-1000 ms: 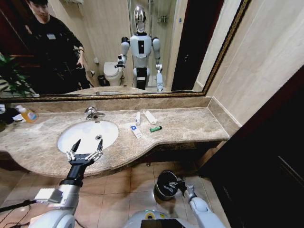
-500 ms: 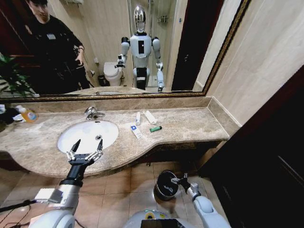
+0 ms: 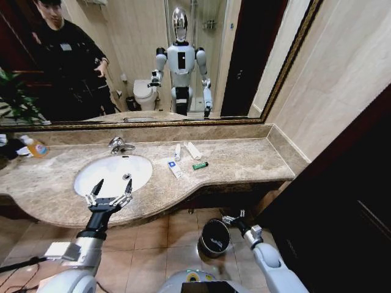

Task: Pick up the trash from the sink and place it in the trash bin.

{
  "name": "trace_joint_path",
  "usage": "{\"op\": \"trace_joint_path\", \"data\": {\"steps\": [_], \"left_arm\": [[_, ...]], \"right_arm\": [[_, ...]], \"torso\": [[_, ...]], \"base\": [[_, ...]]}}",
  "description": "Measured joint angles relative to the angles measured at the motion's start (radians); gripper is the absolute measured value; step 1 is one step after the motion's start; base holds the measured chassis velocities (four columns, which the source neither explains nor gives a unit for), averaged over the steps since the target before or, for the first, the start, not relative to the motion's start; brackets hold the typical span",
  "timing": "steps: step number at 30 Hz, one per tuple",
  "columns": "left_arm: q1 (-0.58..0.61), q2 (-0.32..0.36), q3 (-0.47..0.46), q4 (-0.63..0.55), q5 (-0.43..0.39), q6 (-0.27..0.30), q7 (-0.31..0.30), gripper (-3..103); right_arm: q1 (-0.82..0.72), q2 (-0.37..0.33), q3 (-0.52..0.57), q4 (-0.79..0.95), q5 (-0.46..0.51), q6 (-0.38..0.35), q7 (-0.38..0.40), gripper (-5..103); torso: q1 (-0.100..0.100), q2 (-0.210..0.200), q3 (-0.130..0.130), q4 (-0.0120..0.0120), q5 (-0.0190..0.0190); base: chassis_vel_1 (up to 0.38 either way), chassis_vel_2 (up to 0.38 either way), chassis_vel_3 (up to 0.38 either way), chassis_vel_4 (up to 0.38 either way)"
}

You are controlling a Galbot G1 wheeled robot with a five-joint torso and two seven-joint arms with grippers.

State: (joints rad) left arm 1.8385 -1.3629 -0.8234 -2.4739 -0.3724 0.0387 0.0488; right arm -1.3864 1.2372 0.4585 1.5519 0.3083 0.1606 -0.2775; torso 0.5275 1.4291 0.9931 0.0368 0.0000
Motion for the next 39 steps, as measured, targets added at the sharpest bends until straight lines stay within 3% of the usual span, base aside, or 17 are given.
{"op": "trace_joint_path", "data": {"steps": [19,35,39], "left_arm": [[0.0,0.0,0.0,0.0,0.0,0.0,0.0,100],[0.0,0.0,0.0,0.0,0.0,0.0,0.0,100],[0.0,0.0,0.0,0.0,0.0,0.0,0.0,100]], "right_arm": [[0.059,-0.011,-0.021,0.284,0.01,-0.141,0.065,100],[0.242,-0.069,-0.11,0.204,0.035,-0.232,0.073,100],[0.308,-0.099,-0.14,0.152,0.076,-0.259,0.013,100]], "torso": [[0.0,0.0,0.0,0.0,-0.0001],[0.0,0.0,0.0,0.0,0.0],[0.0,0.0,0.0,0.0001,0.0001]], "base": [[0.0,0.0,0.0,0.0],[0.0,0.0,0.0,0.0],[0.0,0.0,0.0,0.0]]}}
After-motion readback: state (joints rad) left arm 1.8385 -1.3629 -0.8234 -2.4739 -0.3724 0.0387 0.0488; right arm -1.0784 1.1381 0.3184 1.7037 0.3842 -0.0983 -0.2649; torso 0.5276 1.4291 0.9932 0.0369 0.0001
